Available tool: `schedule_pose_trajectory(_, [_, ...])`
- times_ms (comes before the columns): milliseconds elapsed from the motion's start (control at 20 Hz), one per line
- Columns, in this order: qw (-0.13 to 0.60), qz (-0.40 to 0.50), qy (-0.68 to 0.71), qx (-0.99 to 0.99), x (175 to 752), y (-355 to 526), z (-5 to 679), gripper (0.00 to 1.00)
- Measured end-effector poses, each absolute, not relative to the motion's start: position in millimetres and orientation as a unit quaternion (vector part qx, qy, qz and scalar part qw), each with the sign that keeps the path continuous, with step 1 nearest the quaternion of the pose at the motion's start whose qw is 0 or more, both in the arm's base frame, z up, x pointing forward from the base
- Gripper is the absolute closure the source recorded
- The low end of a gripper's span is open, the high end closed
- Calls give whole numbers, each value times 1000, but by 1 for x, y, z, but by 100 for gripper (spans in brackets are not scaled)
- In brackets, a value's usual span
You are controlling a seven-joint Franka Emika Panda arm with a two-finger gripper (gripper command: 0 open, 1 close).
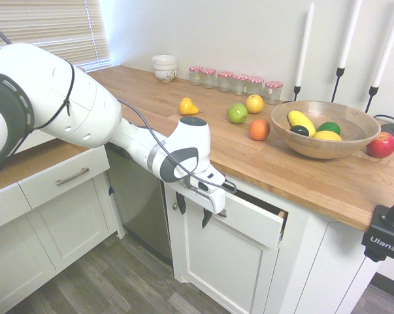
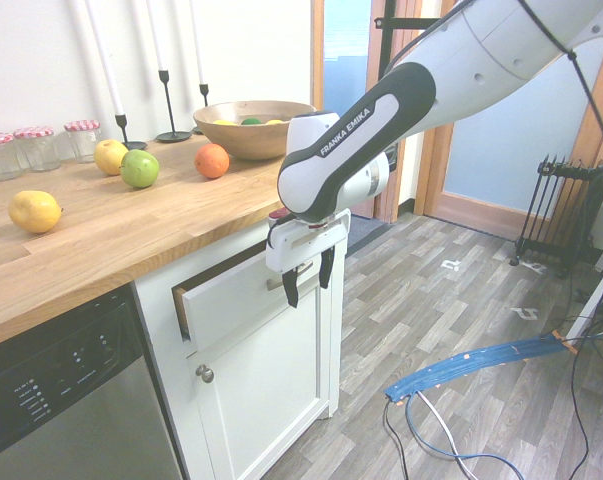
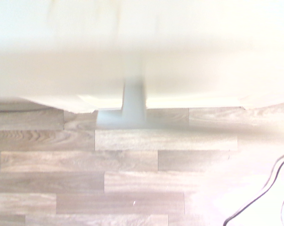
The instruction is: Close the drawer
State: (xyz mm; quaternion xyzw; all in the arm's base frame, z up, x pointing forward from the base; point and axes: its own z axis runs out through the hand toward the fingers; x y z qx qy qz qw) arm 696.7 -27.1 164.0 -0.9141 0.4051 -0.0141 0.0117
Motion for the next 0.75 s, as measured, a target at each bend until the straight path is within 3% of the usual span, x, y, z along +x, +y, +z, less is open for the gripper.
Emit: schedule_pose_trajectory(750, [14, -4, 401, -916, 548, -8, 213, 0])
